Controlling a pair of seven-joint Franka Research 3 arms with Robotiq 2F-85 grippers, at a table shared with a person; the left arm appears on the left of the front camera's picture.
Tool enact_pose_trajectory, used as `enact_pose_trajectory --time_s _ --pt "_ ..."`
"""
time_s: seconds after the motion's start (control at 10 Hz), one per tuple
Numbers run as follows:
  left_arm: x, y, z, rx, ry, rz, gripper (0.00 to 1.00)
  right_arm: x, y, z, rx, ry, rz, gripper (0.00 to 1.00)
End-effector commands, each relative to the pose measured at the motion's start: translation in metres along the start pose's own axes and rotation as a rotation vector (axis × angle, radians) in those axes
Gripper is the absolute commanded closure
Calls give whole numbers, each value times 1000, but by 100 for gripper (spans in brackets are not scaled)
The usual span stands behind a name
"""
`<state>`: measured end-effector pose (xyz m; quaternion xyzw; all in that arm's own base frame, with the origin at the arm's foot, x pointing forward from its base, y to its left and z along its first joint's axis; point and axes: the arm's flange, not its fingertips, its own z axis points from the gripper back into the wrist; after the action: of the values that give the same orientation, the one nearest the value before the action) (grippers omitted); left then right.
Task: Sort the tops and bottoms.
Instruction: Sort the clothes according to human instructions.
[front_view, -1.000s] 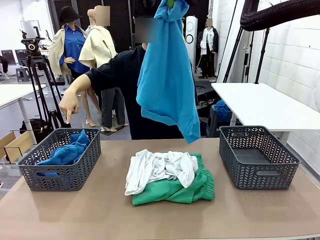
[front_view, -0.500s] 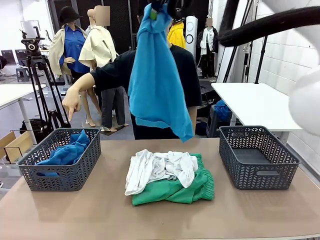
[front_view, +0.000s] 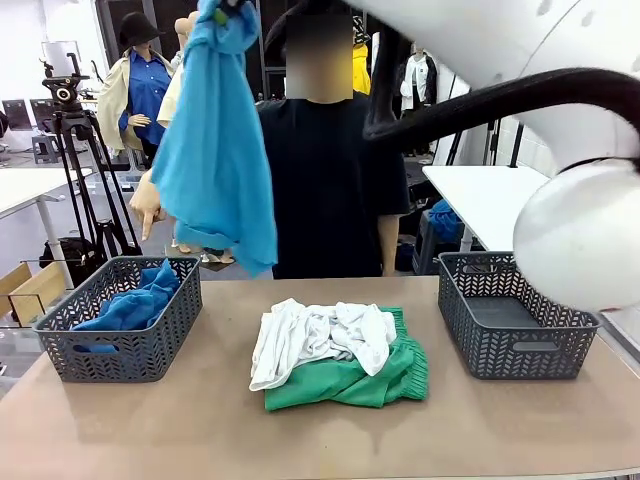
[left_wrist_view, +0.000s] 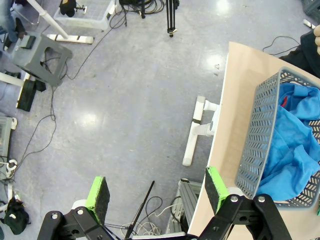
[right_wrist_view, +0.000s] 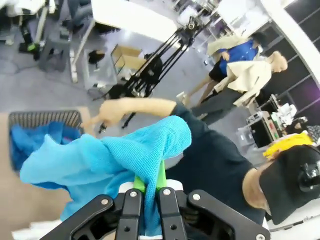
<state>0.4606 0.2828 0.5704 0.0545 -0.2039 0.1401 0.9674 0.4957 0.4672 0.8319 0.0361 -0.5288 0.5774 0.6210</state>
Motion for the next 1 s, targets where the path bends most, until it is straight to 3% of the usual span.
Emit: enact_pose_trajectory --time_s 0.0,0.2,0.3,0.6,0.9 --pt "-1 3 1 1 -2 -10 0 182 -122 -140 -119 -56 -135 100" --pt "-1 3 1 1 -2 -10 0 205 -97 -185 -134 -235 -303 100" --pt "-1 3 1 1 -2 -10 0 213 -84 -207 -151 -242 -344 100" --pt "-1 3 1 1 -2 -10 0 231 -27 -284 -61 -150 -467 100" --pt "-1 3 1 1 -2 -10 0 248 38 -342 108 -60 -391 100"
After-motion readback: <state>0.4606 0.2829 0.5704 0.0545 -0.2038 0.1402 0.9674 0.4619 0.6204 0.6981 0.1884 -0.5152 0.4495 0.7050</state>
